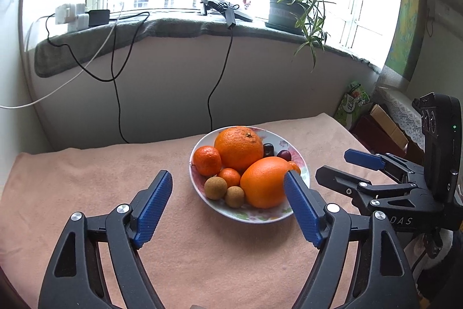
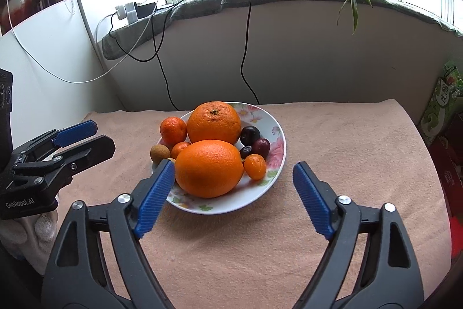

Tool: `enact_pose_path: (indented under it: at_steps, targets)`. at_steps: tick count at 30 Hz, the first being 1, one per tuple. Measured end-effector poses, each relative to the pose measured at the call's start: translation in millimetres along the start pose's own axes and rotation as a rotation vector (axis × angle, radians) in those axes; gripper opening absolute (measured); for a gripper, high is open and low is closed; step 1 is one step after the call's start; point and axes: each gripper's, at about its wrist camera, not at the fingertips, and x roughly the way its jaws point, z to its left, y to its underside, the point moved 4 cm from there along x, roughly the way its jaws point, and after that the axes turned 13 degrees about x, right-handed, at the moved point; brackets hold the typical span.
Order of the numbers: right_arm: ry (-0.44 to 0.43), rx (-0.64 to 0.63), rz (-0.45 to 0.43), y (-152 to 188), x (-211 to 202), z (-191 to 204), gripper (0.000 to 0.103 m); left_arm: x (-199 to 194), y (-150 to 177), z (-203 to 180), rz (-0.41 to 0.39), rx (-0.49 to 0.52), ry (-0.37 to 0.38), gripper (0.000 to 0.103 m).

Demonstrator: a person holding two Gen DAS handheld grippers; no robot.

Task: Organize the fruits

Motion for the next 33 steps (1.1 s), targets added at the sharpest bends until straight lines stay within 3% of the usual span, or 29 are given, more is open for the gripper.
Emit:
enact_pose_path:
  at_steps: [14, 33]
  targets:
    - [0.052, -0.062, -0.041, 19, -28, 7, 0.09, -44, 26, -12, -0.003, -0.03, -0.099, 0.084]
    - [0.092, -0.038, -0.056, 31, -41, -2, 0.09, -64, 37, -18, -0.008, -0.051, -0.135, 0.084]
